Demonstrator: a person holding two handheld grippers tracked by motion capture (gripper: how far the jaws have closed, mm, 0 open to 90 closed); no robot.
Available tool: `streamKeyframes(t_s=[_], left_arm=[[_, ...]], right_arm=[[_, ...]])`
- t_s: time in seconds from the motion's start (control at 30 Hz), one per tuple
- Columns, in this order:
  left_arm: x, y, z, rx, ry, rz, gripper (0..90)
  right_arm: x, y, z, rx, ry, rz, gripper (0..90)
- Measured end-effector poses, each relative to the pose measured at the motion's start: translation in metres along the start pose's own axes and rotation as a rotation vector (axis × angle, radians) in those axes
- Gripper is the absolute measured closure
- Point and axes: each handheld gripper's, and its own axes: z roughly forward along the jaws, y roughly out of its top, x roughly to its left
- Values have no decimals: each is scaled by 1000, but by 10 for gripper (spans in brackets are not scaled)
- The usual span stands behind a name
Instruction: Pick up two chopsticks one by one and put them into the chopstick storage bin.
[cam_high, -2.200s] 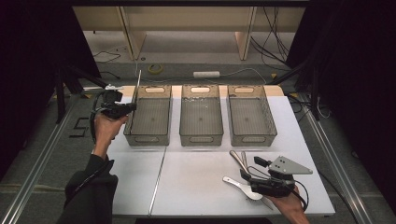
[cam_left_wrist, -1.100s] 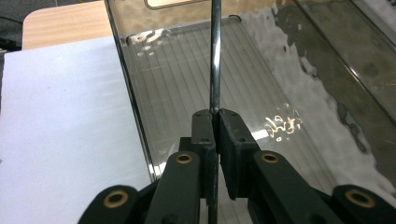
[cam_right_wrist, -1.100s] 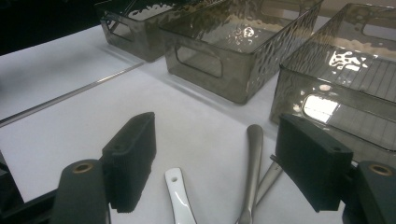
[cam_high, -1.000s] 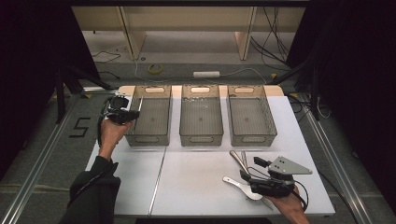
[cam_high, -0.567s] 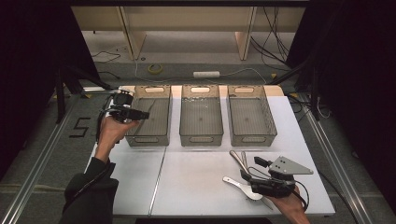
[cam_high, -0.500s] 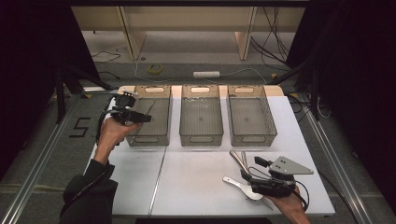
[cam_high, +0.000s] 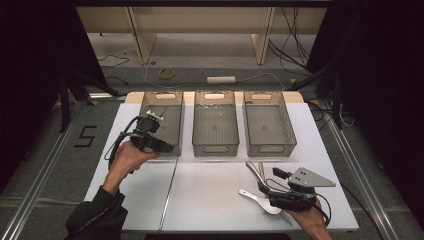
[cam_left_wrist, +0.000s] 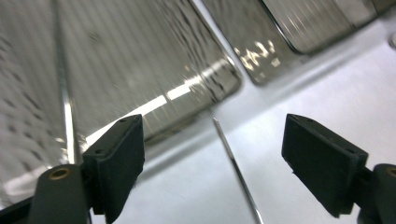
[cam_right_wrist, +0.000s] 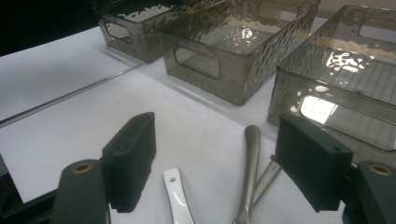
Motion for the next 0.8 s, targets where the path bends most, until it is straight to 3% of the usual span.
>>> streamKeyframes(t_s=[0.23, 0.33, 0.47, 0.8], left_arm=[[-19, -12, 6, 93, -6, 50, 201], [-23, -19, 12, 141, 4, 67, 211], [-24, -31, 18, 195, -16, 73, 245], [-38, -55, 22, 271, -34, 103, 286]], right_arm=[[0, 0, 0, 1, 0, -1, 299], [0, 0, 0, -1, 1, 0, 299], [0, 0, 0, 3, 3, -3, 299], [1, 0, 1, 8, 5, -4, 299]])
